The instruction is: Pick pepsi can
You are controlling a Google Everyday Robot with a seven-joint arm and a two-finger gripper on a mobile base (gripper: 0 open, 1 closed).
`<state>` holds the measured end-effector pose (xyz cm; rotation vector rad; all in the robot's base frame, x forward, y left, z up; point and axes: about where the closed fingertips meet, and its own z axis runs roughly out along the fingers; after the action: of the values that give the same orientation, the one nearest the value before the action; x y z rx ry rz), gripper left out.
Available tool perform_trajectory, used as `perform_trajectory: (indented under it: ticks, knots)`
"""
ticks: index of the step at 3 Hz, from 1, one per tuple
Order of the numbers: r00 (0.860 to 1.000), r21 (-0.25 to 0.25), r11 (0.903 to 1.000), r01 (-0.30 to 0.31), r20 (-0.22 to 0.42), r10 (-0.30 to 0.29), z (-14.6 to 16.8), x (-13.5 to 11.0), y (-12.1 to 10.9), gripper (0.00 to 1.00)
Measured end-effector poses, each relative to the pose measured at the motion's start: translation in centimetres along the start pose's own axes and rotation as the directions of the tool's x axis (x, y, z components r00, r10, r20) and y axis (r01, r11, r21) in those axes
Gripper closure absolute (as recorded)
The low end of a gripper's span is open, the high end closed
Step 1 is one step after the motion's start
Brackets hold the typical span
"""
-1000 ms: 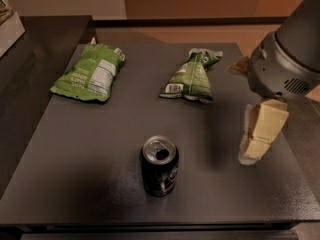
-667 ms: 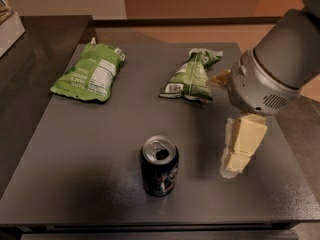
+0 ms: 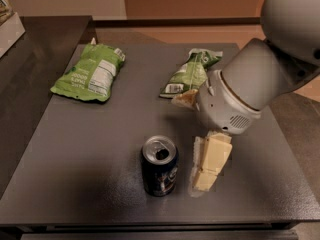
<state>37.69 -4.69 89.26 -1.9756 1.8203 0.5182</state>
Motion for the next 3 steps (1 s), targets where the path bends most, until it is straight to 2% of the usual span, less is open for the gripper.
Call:
perform_trajectory:
  ticks: [1, 2, 3]
  knots:
    - [0.997, -0.074, 0.9964, 0.04, 0.07, -0.035, 1.5, -2.0, 0.7, 0.0]
    - [0.99, -0.135, 0.9863, 0.094, 0.114, -0.079, 2.3, -3.3, 1.4, 0.0]
    - [0.983, -0.167, 0.976, 0.14, 0.142, -0.117, 2.8, -4.0, 1.8, 0.17]
